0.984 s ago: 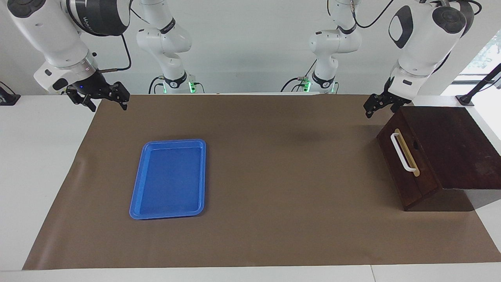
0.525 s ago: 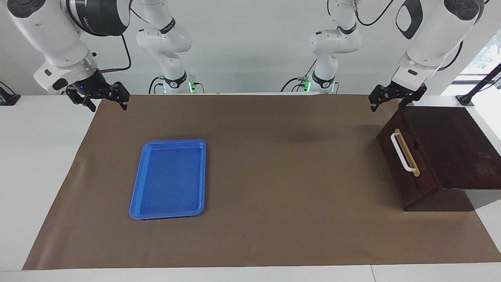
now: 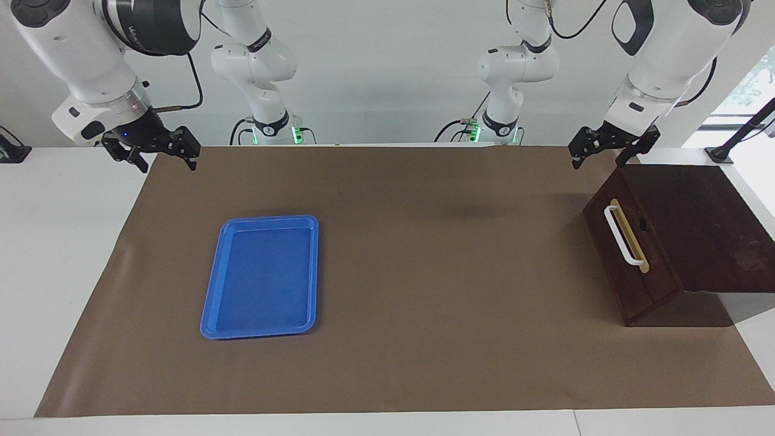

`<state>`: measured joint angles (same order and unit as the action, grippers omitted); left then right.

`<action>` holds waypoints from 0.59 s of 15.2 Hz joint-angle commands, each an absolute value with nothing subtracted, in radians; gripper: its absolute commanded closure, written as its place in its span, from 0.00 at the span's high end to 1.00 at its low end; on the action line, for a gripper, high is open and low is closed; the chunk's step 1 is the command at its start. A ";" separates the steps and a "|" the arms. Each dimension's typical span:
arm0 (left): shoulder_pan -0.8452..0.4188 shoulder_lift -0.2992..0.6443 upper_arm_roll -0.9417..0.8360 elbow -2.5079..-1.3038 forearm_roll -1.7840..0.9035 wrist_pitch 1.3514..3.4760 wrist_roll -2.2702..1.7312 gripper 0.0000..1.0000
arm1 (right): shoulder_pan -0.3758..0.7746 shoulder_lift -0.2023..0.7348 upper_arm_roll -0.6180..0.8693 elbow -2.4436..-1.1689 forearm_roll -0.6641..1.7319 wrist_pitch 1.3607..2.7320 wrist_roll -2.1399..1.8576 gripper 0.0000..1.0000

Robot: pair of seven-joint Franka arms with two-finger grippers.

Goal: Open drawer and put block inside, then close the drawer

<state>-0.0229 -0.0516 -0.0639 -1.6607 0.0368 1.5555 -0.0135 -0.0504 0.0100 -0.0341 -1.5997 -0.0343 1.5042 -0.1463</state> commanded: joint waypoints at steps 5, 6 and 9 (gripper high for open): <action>-0.052 -0.067 -0.058 -1.637 0.031 1.503 0.000 1.00 | -0.055 -0.008 -0.034 -1.615 -0.049 1.499 -0.140 1.00; -0.052 -0.069 -0.058 -1.643 0.029 1.511 -0.002 1.00 | -0.055 -0.006 -0.034 -1.615 -0.049 1.499 -0.140 1.00; -0.048 -0.075 -0.057 -1.660 0.029 1.528 -0.002 1.00 | -0.055 -0.006 -0.034 -1.615 -0.049 1.499 -0.140 1.00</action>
<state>-0.0401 -0.0591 -0.0689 -1.6461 0.0363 1.5287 -0.0126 -0.0515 0.0098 -0.0355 -1.5997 -0.0343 1.5042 -0.1463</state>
